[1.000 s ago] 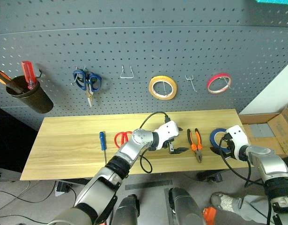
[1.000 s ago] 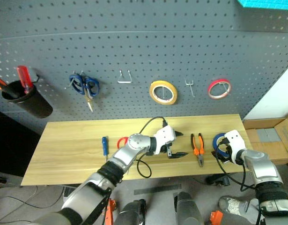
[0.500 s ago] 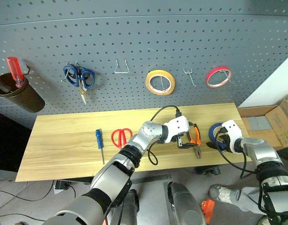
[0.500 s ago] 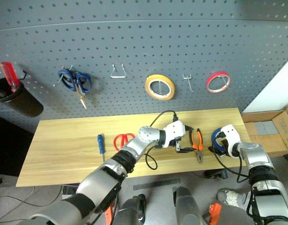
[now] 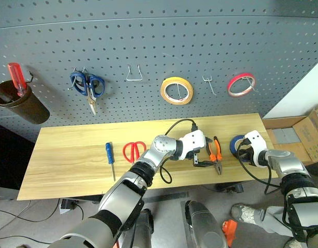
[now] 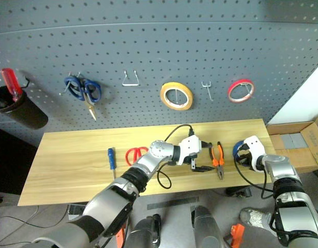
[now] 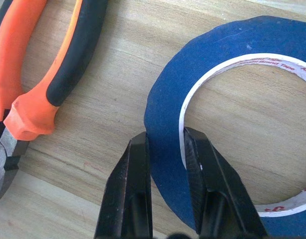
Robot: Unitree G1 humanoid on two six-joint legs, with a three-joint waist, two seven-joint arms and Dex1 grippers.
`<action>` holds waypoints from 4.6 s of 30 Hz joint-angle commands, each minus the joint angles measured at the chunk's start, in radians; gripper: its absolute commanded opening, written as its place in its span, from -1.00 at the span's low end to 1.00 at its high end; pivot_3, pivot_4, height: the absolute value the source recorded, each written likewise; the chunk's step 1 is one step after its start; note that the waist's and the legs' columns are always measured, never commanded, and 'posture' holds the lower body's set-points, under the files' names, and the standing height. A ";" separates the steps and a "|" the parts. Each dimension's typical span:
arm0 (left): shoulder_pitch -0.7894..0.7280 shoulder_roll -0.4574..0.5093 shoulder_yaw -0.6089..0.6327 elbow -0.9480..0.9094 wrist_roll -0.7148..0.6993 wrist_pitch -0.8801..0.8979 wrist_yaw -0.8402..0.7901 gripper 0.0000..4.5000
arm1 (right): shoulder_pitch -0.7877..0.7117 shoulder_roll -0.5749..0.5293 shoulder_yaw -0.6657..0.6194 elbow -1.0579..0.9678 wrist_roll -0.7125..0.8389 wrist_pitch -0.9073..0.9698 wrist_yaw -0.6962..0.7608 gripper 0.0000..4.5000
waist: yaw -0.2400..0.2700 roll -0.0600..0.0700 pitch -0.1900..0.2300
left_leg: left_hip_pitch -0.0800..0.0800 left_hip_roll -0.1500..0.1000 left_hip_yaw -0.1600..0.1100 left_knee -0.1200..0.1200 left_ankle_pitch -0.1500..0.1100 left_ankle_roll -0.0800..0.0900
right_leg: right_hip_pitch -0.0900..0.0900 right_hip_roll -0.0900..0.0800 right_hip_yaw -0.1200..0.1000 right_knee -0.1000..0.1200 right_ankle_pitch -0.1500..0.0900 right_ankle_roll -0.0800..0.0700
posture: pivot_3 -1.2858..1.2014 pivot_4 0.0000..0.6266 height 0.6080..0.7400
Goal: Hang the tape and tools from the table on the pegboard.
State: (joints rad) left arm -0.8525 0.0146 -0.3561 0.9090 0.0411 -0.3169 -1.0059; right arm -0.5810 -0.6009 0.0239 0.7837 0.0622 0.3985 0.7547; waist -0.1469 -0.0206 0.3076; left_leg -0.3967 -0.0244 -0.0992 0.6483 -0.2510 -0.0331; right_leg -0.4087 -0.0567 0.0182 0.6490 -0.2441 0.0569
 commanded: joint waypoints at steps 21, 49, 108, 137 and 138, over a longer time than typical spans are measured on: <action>0.521 0.267 0.284 -1.189 -0.240 0.768 0.276 1.00 | 0.249 0.169 0.156 -0.830 -0.361 -0.360 -0.468 -0.84 | -0.116 -0.004 -0.163 | 0.034 0.001 0.017 -0.003 0.003 -0.006 | 0.028 0.004 0.021 -0.005 0.006 0.005 | -0.14 -0.96 1.00; 0.487 0.307 0.299 -1.113 -0.232 0.686 0.401 1.00 | -0.134 0.276 0.182 -0.235 -0.227 -0.498 -0.204 -0.84 | -0.047 -0.007 -0.197 | 0.031 -0.001 0.018 -0.004 0.017 0.004 | 0.023 0.006 0.027 -0.003 0.017 0.010 | -0.06 -1.00 1.00; 0.829 0.429 0.110 -1.130 -0.148 0.567 0.295 1.00 | -0.052 0.303 0.055 -0.304 -0.119 0.480 -0.386 0.99 | 0.029 0.003 -0.067 | -0.003 0.002 0.021 -0.003 0.015 0.011 | -0.011 0.004 0.027 -0.001 0.020 0.004 | -0.05 -0.15 1.00; 0.815 0.427 0.114 -1.189 -0.164 0.628 0.309 1.00 | -0.271 0.329 0.025 0.174 -0.105 0.235 -0.356 0.23 | 0.037 -0.002 -0.040 | -0.003 0.002 0.022 -0.004 0.016 0.012 | -0.011 0.005 0.027 -0.002 0.022 0.002 | -0.03 -0.15 1.00; 0.812 0.425 0.113 -1.188 -0.163 0.625 0.310 1.00 | -0.255 0.320 0.054 0.134 -0.116 0.216 -0.319 0.23 | 0.038 -0.002 -0.040 | -0.003 0.002 0.022 -0.004 0.016 0.012 | -0.011 0.005 0.027 -0.003 0.022 0.002 | -0.03 -0.17 1.00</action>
State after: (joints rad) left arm -0.0359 0.4441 -0.2469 -0.2655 -0.1162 0.3261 -0.6983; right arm -0.8616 -0.2728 0.0447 0.9569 -0.0354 0.6288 0.3908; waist -0.1094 -0.0230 0.2678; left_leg -0.3998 -0.0222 -0.0775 0.6442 -0.2352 -0.0212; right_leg -0.4201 -0.0518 0.0453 0.6464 -0.2224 0.0594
